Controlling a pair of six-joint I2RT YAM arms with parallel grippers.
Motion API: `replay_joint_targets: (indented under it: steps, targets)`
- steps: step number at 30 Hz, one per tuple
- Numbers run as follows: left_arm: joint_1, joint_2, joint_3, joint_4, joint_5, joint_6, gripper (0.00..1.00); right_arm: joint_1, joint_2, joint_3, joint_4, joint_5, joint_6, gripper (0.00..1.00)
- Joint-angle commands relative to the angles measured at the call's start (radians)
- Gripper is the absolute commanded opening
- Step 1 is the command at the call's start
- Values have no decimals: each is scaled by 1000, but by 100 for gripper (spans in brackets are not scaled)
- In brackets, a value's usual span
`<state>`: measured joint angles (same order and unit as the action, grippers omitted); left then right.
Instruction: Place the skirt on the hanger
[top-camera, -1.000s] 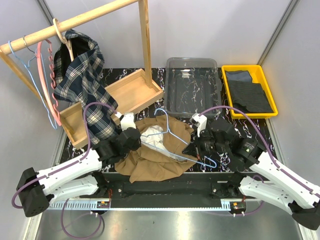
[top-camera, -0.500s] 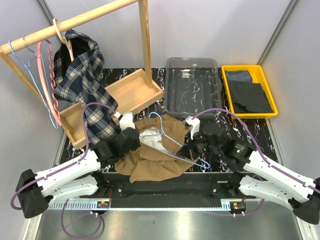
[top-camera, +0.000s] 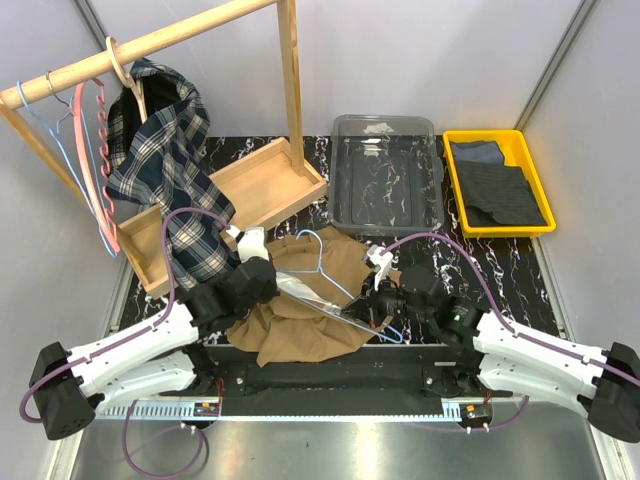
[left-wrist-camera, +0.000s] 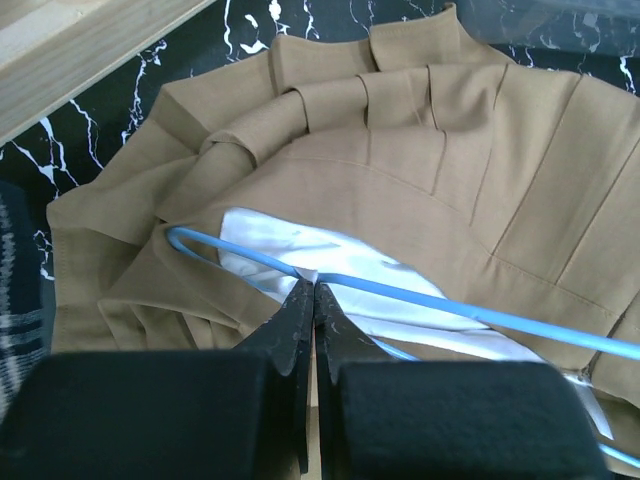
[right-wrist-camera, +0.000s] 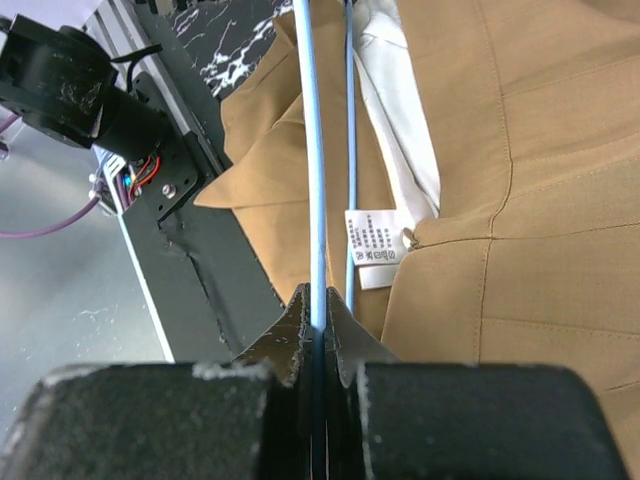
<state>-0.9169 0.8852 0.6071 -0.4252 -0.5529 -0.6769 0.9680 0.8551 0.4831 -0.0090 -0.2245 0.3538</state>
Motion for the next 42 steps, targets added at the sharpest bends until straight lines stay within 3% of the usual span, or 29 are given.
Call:
replay_joint_targets:
  steps: [1, 6, 8, 9, 12, 13, 19, 28, 32, 36, 42]
  targets:
    - [1, -26, 0, 62, 47, 17, 0, 11, 24, -29, 184, 42, 11, 0]
    - [1, -40, 8, 63, 84, 46, 0, 11, 29, -60, 254, 82, 4, 0]
    - [1, -49, 25, 39, 77, 56, 22, 11, 21, -84, 302, 90, 5, 0]
    - [1, -54, 31, 29, 74, 59, 46, 11, 18, -92, 319, 93, 7, 0]
    - [1, -75, 56, -4, 68, 74, 48, 11, 15, -132, 397, 105, 5, 0]
    - [1, -83, 63, -13, 58, 76, 58, 11, 16, -141, 415, 103, 5, 0]
    - [1, -143, 105, -61, -1, 71, 76, 11, -1, -204, 521, 106, 11, 0]
    - [1, -125, 98, -125, -143, -99, 81, 11, 24, -265, 674, 142, -3, 0]
    - [1, -88, 99, -155, -173, -176, 73, 11, 10, -268, 689, 154, 1, 0]
    - [1, -107, 63, -168, -206, -216, 63, 11, -94, -271, 629, 157, 5, 0]
    - [1, -193, 28, -192, -246, -228, 66, 12, -301, -264, 434, 168, -6, 0]
